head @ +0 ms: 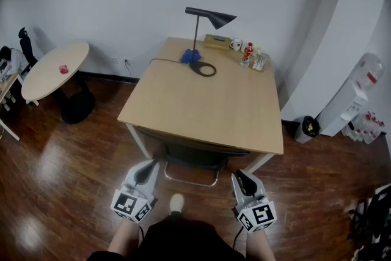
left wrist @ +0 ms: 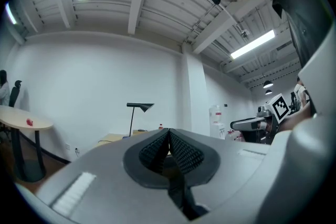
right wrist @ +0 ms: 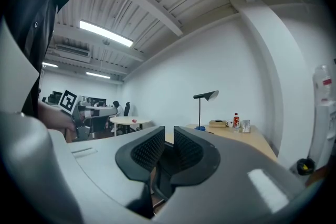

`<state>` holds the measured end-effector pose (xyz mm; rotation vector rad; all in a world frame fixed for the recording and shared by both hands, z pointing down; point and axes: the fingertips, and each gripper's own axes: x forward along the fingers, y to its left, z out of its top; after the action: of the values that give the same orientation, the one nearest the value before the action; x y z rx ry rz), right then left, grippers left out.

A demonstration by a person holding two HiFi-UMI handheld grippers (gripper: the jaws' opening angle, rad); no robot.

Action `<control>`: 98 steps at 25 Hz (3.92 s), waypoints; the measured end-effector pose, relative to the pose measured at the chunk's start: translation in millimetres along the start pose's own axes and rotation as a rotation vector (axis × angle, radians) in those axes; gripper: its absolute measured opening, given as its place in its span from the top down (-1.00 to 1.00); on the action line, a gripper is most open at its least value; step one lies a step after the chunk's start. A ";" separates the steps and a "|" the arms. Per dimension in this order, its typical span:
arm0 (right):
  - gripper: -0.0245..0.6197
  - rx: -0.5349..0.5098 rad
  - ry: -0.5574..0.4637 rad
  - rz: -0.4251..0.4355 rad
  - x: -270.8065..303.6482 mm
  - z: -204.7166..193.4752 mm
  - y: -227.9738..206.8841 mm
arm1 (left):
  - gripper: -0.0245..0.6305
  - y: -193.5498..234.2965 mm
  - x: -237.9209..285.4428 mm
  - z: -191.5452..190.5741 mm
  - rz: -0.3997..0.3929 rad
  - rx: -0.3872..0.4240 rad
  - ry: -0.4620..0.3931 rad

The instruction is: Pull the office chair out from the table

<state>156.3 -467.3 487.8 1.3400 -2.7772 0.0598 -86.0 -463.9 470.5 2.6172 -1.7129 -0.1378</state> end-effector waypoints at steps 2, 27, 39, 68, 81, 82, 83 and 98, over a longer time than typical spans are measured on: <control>0.72 -0.027 0.008 -0.009 9.1 0.2 -5.3 | 0.92 6.4 12.0 0.7 -0.017 0.008 -0.003; -0.08 -0.718 0.617 0.281 135.8 -107.4 -20.4 | -0.19 55.0 111.8 -130.2 -0.537 0.826 0.638; 0.05 -0.805 0.848 0.382 145.3 -144.1 -27.2 | -0.16 47.5 125.5 -164.5 -0.704 0.941 0.720; 0.79 -0.908 1.074 0.509 120.5 -172.7 -23.1 | 0.78 52.8 99.7 -198.0 -0.830 1.174 0.947; 0.77 -0.877 1.072 0.547 73.3 -172.1 18.7 | 0.77 30.8 39.0 -191.7 -0.835 1.153 0.969; 0.76 -0.875 1.075 0.549 69.0 -172.3 22.3 | 0.76 28.7 33.9 -191.6 -0.835 1.151 0.973; 0.76 -0.874 1.076 0.552 64.4 -172.8 26.2 | 0.76 26.5 28.6 -191.8 -0.833 1.151 0.974; 0.78 -0.913 1.053 0.543 3.7 -174.6 67.6 | 0.76 -8.8 -38.7 -184.8 -0.788 1.162 0.958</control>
<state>107.2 -417.7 661.6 0.1718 -1.7459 -0.3310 -78.7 -432.3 656.7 2.7826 -0.3295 2.2010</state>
